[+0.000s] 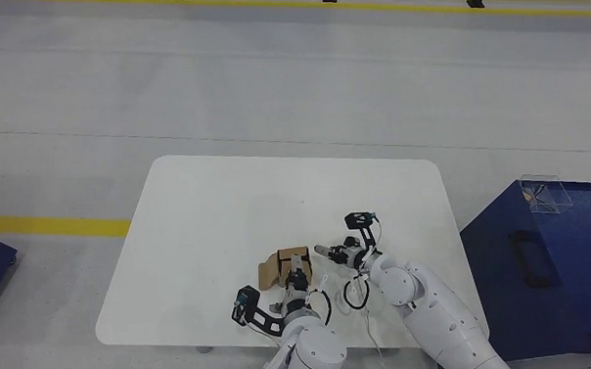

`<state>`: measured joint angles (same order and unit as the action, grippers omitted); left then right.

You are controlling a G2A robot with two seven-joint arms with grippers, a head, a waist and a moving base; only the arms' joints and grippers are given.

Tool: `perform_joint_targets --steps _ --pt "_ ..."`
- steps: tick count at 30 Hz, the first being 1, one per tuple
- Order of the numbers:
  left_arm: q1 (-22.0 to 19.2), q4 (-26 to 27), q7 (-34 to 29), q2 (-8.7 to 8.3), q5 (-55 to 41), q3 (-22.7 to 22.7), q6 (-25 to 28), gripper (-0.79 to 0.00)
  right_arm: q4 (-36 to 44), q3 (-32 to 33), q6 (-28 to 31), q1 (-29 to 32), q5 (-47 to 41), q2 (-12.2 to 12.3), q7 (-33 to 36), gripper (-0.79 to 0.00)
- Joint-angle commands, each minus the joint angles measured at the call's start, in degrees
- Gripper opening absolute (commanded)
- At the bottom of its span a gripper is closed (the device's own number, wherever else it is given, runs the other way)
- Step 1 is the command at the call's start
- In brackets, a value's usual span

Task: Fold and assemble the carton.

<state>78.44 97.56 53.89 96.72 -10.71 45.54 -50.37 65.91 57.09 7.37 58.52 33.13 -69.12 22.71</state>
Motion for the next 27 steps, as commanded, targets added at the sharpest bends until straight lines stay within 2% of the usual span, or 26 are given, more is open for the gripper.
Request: perform_joint_targets --steps 1,3,5,8,11,27 --pt "-0.06 -0.35 -0.62 -0.37 0.53 1.33 2.73 0.000 1.07 0.55 1.38 0.60 -0.43 0.07 -1.58 0.000" --pt "0.99 2.34 -3.74 -0.71 0.45 1.97 9.12 0.000 2.72 2.53 3.61 2.06 -0.32 0.49 -5.46 0.000" --pt "3.09 3.64 -4.66 -1.52 4.36 3.05 17.10 0.000 4.99 3.87 2.82 3.77 4.63 1.06 -9.74 0.000" --pt "6.90 2.76 -6.77 -2.79 9.69 4.43 27.72 0.000 9.18 5.99 1.73 6.71 6.52 1.61 -12.51 0.000" --pt "9.16 1.02 -9.30 -3.72 14.91 5.21 35.03 0.000 12.71 7.69 1.51 8.36 8.28 2.04 -13.24 0.000" --pt "9.16 1.02 -9.30 -3.72 14.91 5.21 35.03 0.000 12.71 7.69 1.51 8.36 8.28 2.04 -13.24 0.000"
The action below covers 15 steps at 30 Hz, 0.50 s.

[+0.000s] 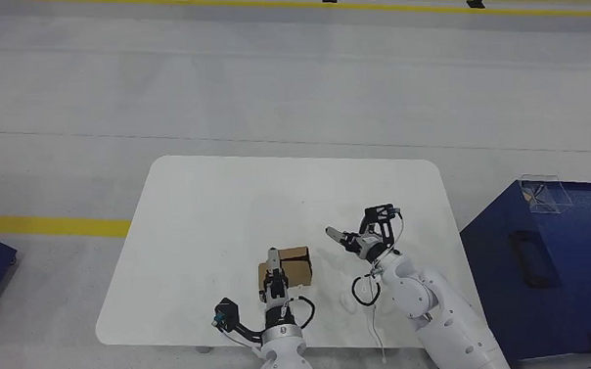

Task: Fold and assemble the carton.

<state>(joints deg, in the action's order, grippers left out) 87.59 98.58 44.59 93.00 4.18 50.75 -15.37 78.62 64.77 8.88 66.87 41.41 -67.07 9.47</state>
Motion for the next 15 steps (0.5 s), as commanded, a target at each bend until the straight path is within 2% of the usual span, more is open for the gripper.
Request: perform_joint_targets --steps 1,3,9,11,15 --pt "0.00 0.00 0.00 0.00 0.02 0.00 0.03 0.000 0.20 -0.22 0.69 0.14 0.22 0.01 0.29 0.000" --pt "0.00 0.00 0.00 0.00 0.02 0.00 0.03 0.000 0.62 0.05 3.10 0.35 1.44 0.26 1.35 0.000" --pt "1.49 -1.62 -2.55 -0.13 -0.69 0.69 1.82 0.000 5.04 0.73 2.92 2.25 5.81 0.45 -1.23 0.000" --pt "2.23 -2.75 -3.94 -0.30 -1.92 1.00 4.53 0.000 5.95 0.37 2.87 2.40 7.56 0.42 -1.44 0.000" --pt "4.52 -5.16 -6.47 -0.55 -6.06 3.26 14.40 0.000 6.19 -1.77 2.00 1.82 11.77 -0.01 -2.44 0.000"
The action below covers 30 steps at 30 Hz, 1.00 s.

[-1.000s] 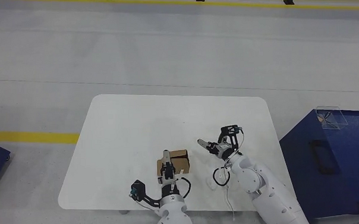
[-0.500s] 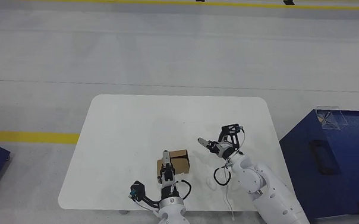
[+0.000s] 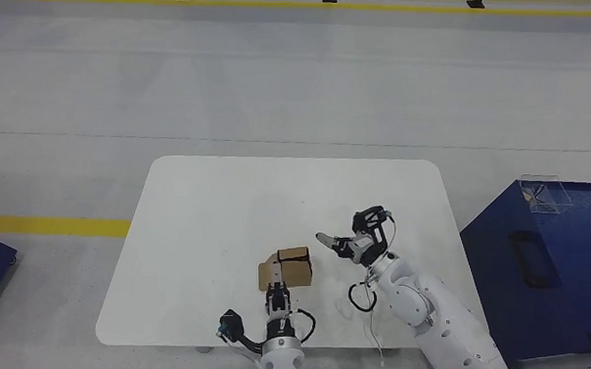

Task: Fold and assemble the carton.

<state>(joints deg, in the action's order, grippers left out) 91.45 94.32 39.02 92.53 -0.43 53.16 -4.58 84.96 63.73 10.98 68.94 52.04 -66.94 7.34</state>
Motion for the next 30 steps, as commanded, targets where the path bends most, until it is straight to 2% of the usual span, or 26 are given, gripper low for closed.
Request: perform_joint_targets --steps 1,4,8,13,21,30 --pt "1.00 -1.94 -1.25 -0.15 -1.89 1.53 5.64 0.000 -0.50 -1.36 -0.23 -0.54 1.96 -0.29 -0.55 0.000" --pt "1.42 -4.77 -0.90 -0.11 -3.15 2.76 10.76 0.000 -1.69 -3.45 -1.07 -1.66 4.73 -0.80 -1.14 0.000" --pt "0.68 -7.95 -2.69 0.16 -5.66 3.19 15.76 0.000 -3.98 -7.15 -5.24 -3.64 9.87 -1.91 -3.07 0.000" --pt "-1.09 -11.23 -2.11 0.79 -6.30 2.71 20.27 0.000 -7.00 -10.55 -6.64 -4.81 13.85 -3.01 -5.59 0.000" --pt "-4.22 -14.98 -2.59 1.79 -10.17 3.00 24.60 0.000 -11.54 -13.48 -8.66 -5.96 16.23 -4.56 -7.67 0.000" --pt "-7.82 -18.33 -1.57 2.70 -12.10 4.21 23.52 0.000 -14.75 -14.50 -8.37 -7.39 16.91 -5.79 -7.98 0.000"
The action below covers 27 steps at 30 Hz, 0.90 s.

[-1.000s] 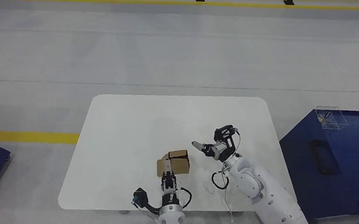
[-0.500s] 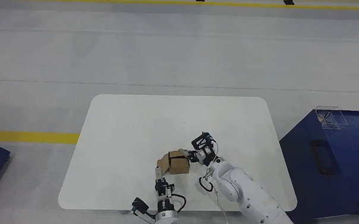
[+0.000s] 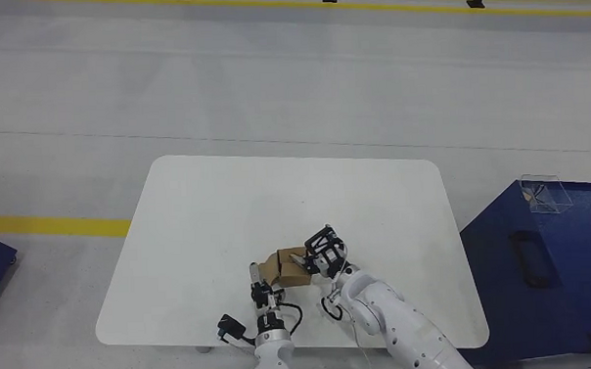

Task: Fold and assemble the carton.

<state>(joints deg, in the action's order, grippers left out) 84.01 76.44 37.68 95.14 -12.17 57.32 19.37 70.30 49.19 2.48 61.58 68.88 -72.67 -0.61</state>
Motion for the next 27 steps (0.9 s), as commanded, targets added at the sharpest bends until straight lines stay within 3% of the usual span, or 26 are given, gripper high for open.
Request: perform_joint_targets --steps 1,16,27 --pt "-0.77 -0.88 0.17 0.18 -0.46 0.36 -0.36 0.000 -0.20 0.12 0.23 -0.10 0.14 -0.12 -0.03 0.000" --pt "-3.41 -4.04 4.26 1.46 0.76 2.45 4.34 0.000 0.76 1.84 1.89 0.14 1.27 -0.66 0.93 0.000" --pt "-0.49 -0.81 4.55 1.59 10.30 2.98 14.52 0.000 1.37 2.64 2.68 0.31 2.44 -1.06 1.85 0.000"
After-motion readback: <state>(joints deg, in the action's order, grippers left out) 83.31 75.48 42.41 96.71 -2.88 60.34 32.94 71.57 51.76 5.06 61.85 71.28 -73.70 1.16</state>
